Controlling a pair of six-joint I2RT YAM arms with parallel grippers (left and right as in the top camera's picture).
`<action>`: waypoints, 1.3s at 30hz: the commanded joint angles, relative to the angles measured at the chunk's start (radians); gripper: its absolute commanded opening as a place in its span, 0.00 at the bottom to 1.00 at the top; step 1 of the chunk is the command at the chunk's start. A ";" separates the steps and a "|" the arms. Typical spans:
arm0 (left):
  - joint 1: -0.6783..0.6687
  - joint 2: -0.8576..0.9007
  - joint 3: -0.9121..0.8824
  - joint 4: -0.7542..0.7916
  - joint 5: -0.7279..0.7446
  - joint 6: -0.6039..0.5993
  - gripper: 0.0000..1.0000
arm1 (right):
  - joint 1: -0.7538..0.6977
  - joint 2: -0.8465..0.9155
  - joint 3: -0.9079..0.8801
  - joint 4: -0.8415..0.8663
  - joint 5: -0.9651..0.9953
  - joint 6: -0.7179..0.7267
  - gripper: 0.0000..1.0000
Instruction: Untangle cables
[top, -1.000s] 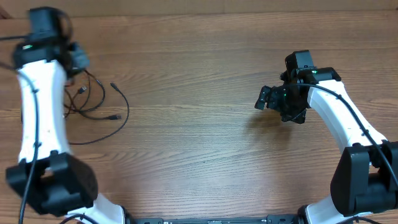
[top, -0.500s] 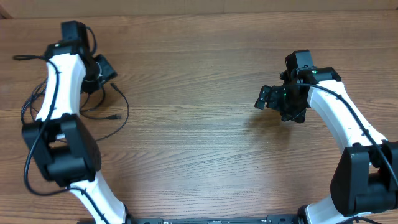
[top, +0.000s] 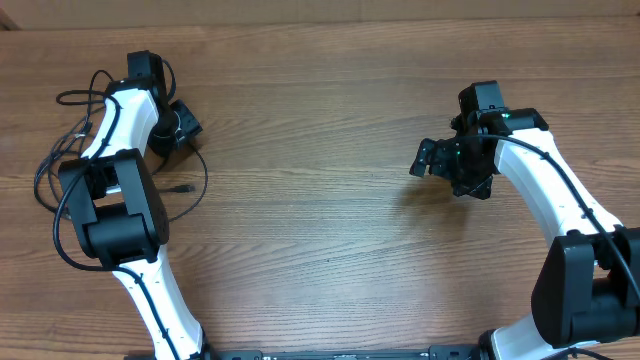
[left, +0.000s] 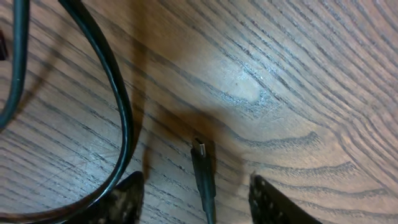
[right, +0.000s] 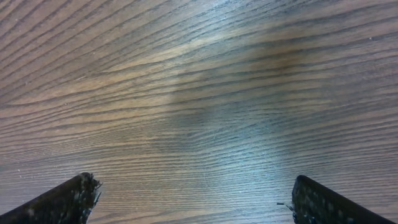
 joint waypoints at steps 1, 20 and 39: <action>-0.003 0.018 -0.005 -0.001 -0.021 -0.010 0.51 | -0.004 -0.013 0.007 0.003 -0.005 0.000 0.99; -0.007 0.036 0.050 -0.105 -0.021 -0.010 0.08 | -0.004 -0.013 0.007 0.003 -0.005 0.000 0.99; 0.403 -0.185 0.430 -0.214 -0.100 -0.127 0.09 | -0.004 -0.013 0.007 0.010 -0.005 0.000 0.99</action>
